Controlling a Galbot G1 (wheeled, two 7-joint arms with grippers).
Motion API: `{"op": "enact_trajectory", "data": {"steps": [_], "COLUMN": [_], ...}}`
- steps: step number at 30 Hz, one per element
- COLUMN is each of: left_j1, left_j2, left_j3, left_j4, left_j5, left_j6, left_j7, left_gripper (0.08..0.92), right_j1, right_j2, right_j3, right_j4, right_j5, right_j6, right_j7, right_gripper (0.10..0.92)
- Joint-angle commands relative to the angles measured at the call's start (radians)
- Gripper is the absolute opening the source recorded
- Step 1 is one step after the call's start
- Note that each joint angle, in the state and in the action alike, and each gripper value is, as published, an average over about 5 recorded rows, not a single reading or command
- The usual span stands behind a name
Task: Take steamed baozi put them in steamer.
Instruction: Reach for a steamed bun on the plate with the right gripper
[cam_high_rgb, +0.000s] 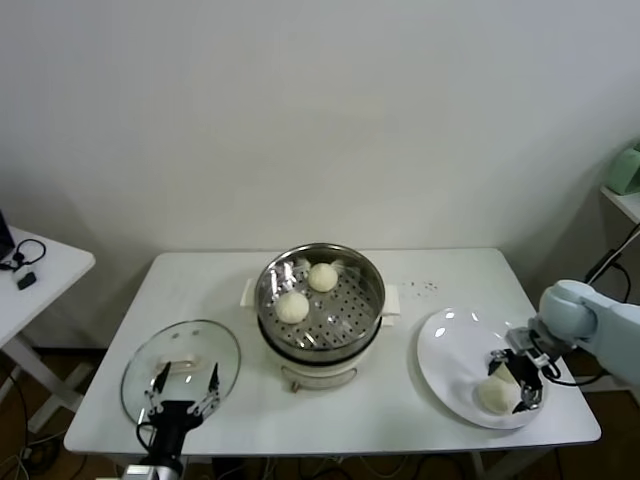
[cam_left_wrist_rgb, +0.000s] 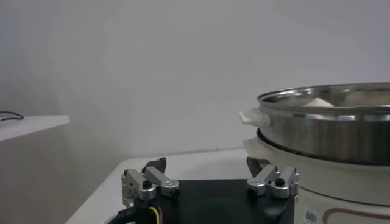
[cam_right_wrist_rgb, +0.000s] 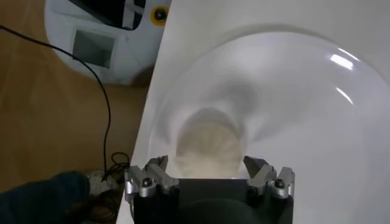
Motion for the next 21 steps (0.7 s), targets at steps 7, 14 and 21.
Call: {"op": "enact_trajectory", "data": {"steps": [7,14,21], "left_j1": [-0.002,-0.006,-0.009], "left_j2": [0.003,0.004,0.005], "left_j3": [0.003,0.002,0.002], "left_j4": [-0.02,-0.016,-0.009], "left_j5": [-0.025,-0.027,-0.026], "left_j6": [0.019,0.021,0.021], "left_j7": [-0.011,-0.013,-0.013], "left_gripper": [0.823,0.823,0.823], "right_j1": [-0.016,-0.017,-0.018], "right_j2": [0.036,0.04,0.042], "right_j3": [-0.008,-0.007,-0.005], "right_j4": [-0.024,-0.028,-0.027], "right_j5": [-0.018,-0.026,-0.037], "right_j6": [0.0,0.0,0.001], "right_j7": [0.006,0.005,0.005], "right_gripper": [0.823,0.798,0.724]}}
